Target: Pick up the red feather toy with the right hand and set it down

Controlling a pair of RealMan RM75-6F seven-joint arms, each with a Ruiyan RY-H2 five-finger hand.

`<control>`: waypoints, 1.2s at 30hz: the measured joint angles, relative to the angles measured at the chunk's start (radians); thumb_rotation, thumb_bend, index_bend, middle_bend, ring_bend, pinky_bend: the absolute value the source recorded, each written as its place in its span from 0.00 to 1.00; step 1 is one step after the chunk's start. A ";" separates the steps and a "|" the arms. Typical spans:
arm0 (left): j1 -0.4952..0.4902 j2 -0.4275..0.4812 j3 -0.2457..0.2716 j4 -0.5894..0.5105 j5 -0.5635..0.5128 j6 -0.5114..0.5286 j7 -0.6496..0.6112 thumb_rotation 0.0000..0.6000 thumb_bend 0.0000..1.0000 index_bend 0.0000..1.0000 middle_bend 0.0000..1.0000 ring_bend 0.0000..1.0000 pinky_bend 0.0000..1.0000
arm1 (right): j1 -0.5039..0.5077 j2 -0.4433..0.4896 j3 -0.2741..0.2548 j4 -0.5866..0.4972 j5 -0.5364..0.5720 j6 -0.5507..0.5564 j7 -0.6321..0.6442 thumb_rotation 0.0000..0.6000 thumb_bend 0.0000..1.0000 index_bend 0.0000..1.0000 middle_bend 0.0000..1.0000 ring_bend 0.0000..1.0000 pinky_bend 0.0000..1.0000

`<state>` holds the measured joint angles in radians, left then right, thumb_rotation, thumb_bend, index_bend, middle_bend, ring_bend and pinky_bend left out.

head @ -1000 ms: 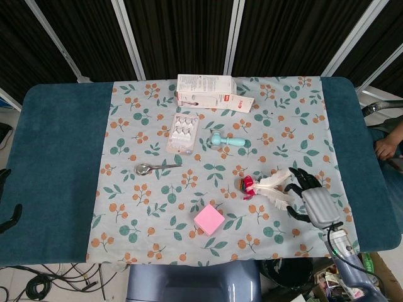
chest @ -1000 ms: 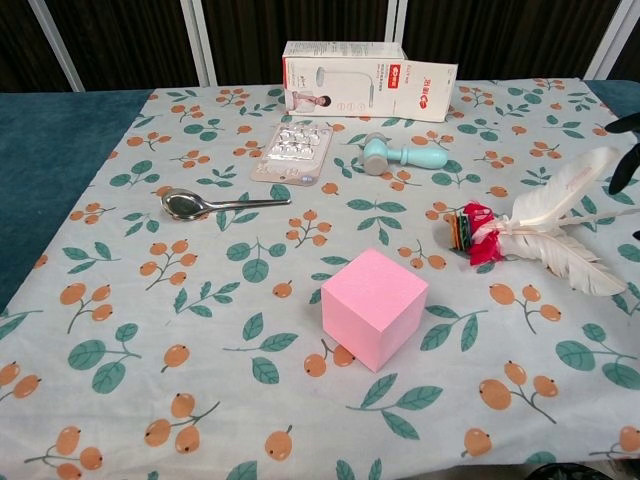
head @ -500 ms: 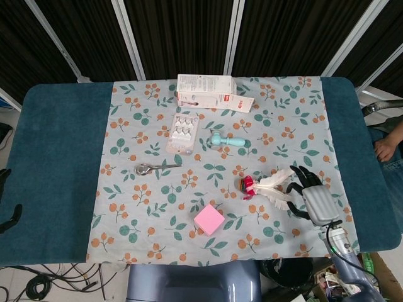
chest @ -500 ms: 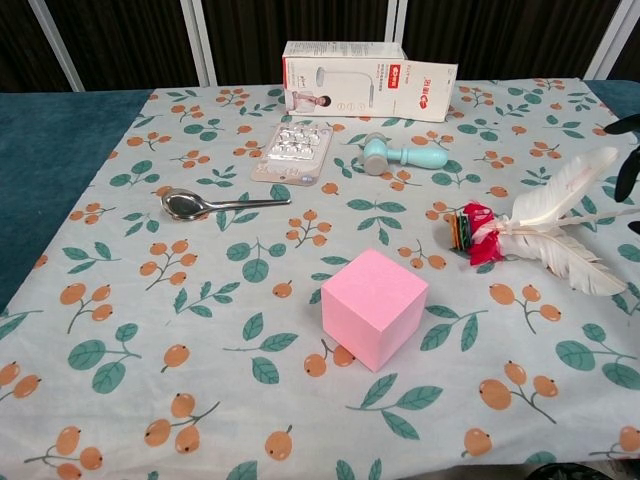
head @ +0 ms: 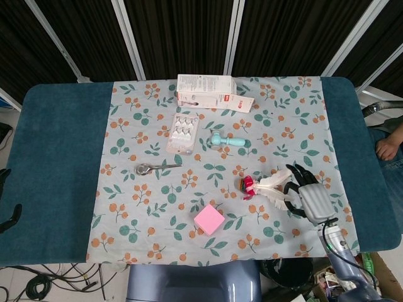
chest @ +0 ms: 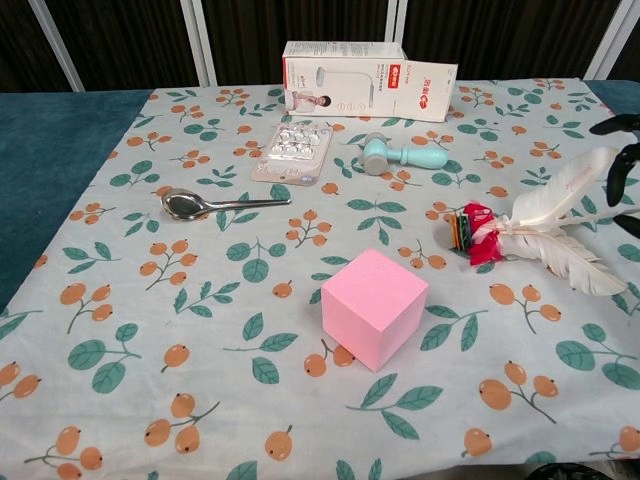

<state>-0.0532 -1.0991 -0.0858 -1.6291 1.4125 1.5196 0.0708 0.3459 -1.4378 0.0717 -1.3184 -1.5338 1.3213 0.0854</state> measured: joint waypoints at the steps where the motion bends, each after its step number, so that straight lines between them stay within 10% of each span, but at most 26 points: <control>1: 0.000 0.000 0.000 0.000 0.000 0.000 0.001 1.00 0.39 0.06 0.08 0.00 0.00 | 0.001 -0.002 0.000 0.002 0.000 -0.002 0.000 1.00 0.31 0.54 0.07 0.06 0.14; 36: 0.001 0.001 -0.002 -0.001 -0.002 0.001 -0.004 1.00 0.39 0.06 0.08 0.00 0.00 | 0.077 0.032 0.054 -0.121 -0.010 -0.040 -0.092 1.00 0.41 0.63 0.08 0.05 0.14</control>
<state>-0.0526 -1.0979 -0.0875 -1.6297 1.4109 1.5207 0.0664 0.4225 -1.4056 0.1255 -1.4397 -1.5439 1.2808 -0.0066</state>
